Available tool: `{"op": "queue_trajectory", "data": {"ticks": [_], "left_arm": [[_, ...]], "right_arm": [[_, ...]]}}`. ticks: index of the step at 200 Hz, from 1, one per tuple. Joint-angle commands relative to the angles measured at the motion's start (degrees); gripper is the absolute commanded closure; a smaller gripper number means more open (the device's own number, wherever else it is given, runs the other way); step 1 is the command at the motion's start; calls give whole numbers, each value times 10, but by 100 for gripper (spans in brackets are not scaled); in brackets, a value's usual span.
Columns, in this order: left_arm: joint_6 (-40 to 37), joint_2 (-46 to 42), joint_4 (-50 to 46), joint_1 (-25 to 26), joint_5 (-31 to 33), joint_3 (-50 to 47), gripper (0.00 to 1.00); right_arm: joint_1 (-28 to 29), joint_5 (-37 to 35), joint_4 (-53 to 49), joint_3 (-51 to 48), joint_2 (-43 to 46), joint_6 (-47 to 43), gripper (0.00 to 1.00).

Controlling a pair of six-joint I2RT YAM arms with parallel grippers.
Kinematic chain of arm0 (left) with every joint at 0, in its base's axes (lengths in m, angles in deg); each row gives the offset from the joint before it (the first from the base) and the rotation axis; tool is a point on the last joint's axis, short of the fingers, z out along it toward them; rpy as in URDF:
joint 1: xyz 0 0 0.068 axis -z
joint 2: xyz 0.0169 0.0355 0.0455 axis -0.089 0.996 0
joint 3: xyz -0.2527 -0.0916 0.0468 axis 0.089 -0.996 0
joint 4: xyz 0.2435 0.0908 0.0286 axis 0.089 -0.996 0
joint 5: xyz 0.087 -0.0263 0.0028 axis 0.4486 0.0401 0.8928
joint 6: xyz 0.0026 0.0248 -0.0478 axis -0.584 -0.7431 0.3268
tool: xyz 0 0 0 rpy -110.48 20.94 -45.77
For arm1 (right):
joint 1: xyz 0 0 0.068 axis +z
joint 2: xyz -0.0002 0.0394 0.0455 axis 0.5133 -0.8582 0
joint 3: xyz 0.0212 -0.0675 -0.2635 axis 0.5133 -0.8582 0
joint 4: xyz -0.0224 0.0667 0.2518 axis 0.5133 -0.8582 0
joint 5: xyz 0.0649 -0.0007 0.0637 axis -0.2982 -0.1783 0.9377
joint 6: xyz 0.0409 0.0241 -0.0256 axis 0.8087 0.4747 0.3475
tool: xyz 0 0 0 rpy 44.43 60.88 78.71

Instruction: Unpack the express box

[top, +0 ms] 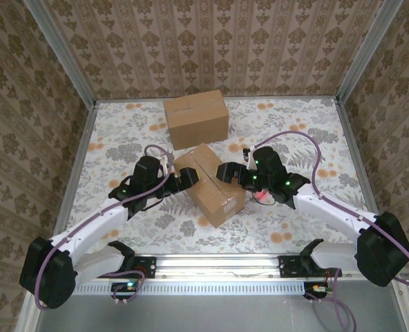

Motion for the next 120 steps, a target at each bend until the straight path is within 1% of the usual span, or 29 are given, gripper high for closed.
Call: {"op": "queue_trajectory", "data": {"ticks": [1, 67, 120], "left_arm": [[8, 2, 24, 5, 0, 24, 0], [7, 29, 38, 3, 15, 13, 0], [8, 40, 46, 2, 26, -3, 10]], "right_arm": [[9, -16, 14, -9, 11, 12, 0], [18, -19, 16, -12, 11, 16, 0], [19, -21, 16, -15, 9, 17, 0]]}}
